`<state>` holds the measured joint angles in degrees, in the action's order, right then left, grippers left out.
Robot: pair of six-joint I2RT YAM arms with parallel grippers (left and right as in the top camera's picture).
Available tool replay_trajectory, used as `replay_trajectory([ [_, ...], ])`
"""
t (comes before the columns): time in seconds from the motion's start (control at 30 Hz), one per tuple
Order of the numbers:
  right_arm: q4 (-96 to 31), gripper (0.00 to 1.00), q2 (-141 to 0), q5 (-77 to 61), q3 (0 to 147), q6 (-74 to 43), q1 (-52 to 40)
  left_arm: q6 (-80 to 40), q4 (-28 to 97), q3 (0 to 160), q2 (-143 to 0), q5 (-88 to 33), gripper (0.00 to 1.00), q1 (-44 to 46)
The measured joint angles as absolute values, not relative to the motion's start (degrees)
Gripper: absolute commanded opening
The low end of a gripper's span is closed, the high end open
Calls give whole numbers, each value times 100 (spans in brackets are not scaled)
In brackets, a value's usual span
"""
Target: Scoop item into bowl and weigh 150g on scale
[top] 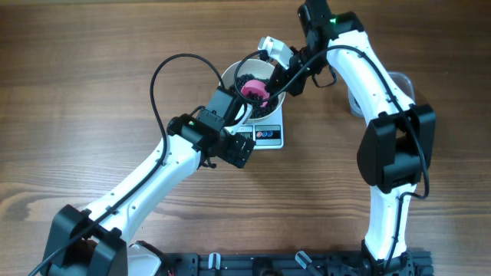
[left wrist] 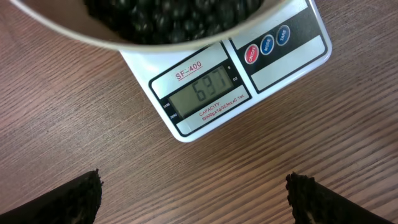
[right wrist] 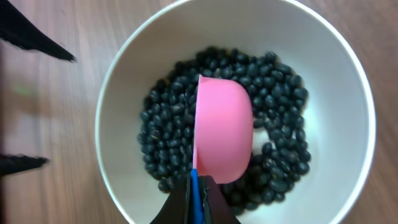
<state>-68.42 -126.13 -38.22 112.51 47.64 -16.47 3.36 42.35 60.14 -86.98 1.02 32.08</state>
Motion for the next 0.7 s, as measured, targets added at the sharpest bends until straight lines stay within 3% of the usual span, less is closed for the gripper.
replay_trajectory([
  [0.27, -6834, 4, -12623, -5983, 11216, 3500, -897, 336, 4235, 6014, -8698, 102, 100, 3208],
  [0.4, -6746, 4, -12623, -6488, 11212, 3210, -451, 336, 4235, 6014, -8698, 102, 100, 3208],
  [0.7, -6556, 4, -12623, -6923, 11209, 3122, -456, 336, 4235, 6014, -8698, 102, 100, 3208],
])
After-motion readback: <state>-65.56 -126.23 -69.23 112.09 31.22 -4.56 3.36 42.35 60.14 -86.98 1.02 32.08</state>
